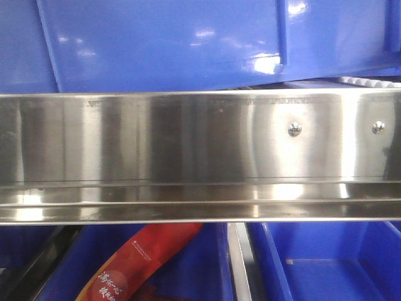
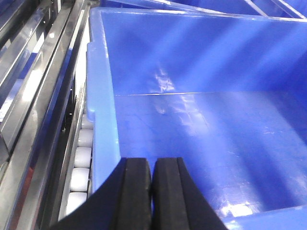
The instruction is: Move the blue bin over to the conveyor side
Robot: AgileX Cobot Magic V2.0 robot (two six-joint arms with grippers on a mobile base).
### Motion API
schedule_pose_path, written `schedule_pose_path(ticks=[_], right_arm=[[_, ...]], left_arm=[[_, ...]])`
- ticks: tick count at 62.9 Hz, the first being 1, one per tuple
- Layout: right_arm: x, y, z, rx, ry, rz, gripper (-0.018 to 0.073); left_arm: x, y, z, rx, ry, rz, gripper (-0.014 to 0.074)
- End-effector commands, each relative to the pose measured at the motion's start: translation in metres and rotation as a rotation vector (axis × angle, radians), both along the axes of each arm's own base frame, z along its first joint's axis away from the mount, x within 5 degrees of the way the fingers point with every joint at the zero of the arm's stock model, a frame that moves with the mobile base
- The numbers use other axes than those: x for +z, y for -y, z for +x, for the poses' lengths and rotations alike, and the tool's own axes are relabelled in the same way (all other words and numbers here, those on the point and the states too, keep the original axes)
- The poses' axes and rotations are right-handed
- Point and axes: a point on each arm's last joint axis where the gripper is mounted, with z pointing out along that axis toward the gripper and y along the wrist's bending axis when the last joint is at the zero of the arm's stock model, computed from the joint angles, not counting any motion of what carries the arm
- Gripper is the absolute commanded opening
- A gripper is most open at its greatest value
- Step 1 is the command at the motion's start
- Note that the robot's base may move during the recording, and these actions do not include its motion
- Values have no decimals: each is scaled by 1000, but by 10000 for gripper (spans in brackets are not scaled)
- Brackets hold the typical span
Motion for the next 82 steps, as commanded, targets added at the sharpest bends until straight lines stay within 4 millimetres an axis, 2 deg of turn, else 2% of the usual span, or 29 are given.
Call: schedule_pose_path(ticks=[1, 12, 28, 47, 82], right_arm=[[-6, -4, 7, 2, 7, -40, 348], [-15, -6, 14, -4, -5, -80, 348], [-16, -6, 15, -8, -5, -89, 348], [-30, -10, 24, 1, -42, -82, 348], [-30, -10, 24, -3, -46, -78, 345]], left_arm=[[3, 1, 0, -4, 11, -13, 1], [3, 1, 0, -4, 11, -13, 1], [3, 1, 0, -4, 11, -13, 1], [3, 1, 0, -4, 11, -13, 1], [3, 1, 0, -4, 11, -13, 1]])
